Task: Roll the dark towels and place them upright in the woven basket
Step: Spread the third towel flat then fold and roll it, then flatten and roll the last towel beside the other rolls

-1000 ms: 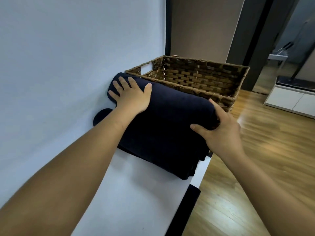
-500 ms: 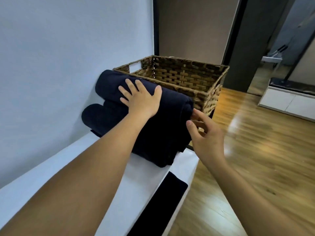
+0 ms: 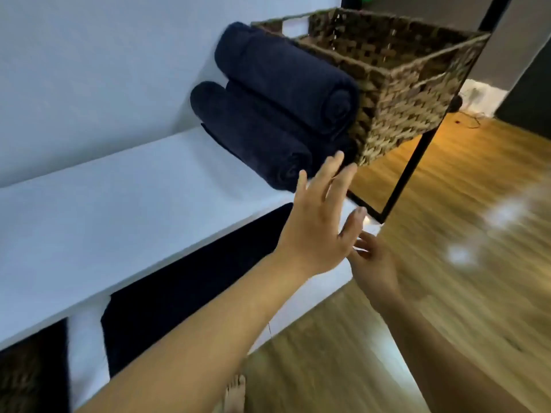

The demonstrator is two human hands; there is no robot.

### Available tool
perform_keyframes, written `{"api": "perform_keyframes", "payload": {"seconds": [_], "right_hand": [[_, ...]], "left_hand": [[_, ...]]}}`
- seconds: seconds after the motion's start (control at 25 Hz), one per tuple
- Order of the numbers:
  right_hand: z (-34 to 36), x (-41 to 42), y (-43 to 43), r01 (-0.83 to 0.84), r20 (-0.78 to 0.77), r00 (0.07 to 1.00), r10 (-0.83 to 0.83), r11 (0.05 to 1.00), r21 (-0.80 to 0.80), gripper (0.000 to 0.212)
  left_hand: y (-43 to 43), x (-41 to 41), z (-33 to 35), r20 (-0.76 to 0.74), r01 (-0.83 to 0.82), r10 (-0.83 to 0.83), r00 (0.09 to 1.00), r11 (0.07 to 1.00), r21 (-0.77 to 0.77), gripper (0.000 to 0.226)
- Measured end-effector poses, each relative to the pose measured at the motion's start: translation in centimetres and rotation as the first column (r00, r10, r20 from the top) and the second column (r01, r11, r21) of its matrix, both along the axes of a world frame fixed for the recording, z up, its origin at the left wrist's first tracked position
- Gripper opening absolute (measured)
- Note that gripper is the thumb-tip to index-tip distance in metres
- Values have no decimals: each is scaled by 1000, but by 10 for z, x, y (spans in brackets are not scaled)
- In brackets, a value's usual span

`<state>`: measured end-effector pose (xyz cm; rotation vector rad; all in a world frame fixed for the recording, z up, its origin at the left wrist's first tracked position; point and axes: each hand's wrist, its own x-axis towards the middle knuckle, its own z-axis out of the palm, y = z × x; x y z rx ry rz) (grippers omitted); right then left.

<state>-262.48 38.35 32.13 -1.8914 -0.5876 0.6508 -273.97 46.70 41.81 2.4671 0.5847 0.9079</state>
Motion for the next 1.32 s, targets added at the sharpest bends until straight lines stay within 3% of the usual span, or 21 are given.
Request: {"api": "perform_keyframes", "payload": {"seconds": [0.04,0.12,0.16,0.2,0.28,0.32,0.4,0.44,0.52,0.64,0.84,0.96,1.0,1.08,1.16,1.32], "right_hand": [[-22,-5,-6,-26,-41,999,24,998,-60,35],[-58,-20,-12,-91,-137,988,68,981,-171,36],[-77,-26,-14,-129,-191,978,86,966,-224,40],[-93,-34,-14,-164,-256,962,97,954,-251,44],[-122,-44,-9,-198,-408,911,66,935,-292,44],[-136,-48,-4,-195,-469,883,25,928,-317,43],[-160,-48,13,-186,-573,818,-59,915,-359,40],[-176,-50,23,-184,-618,779,-102,906,-381,40],[-202,-53,50,-132,-678,707,-202,904,-407,45],[-231,-54,100,-4,-721,621,-309,918,-398,48],[-260,-58,128,83,-604,683,-411,865,-495,13],[-250,-74,101,94,-690,601,-402,894,-439,10],[-246,-78,88,114,-760,530,-378,919,-378,6],[-239,-77,67,224,-858,377,-348,934,-280,37],[-238,-62,68,341,-856,300,-421,885,-316,37],[-229,-31,72,352,-754,409,-514,851,-389,30]], "left_hand": [[-21,-22,-32,-43,9,-11,999,999,-42,53],[-51,-74,-101,-166,-144,91,982,929,-342,45],[-62,-101,-134,-259,-288,171,951,800,-527,41],[-70,-129,-166,-367,-436,242,898,605,-666,36],[-77,-183,-221,-530,-610,354,770,167,-774,24],[-78,-208,-241,-574,-615,402,714,-33,-788,18],[-72,-242,-270,-609,-501,473,636,-347,-793,12],[-67,-254,-285,-618,-412,516,593,-465,-783,13],[-53,-269,-315,-596,-197,600,534,-597,-778,18],[-25,-270,-344,-507,50,687,521,-617,-785,30],[3,-228,-353,-418,157,642,643,-645,-748,36],[9,-204,-348,-370,258,661,653,-654,-711,41],[11,-201,-347,-355,324,694,626,-646,-691,44],[17,-198,-347,-355,463,776,520,-606,-646,45],[21,-200,-346,-403,510,817,413,-574,-640,36],[16,-222,-335,-467,497,859,211,-506,-706,21]]}}
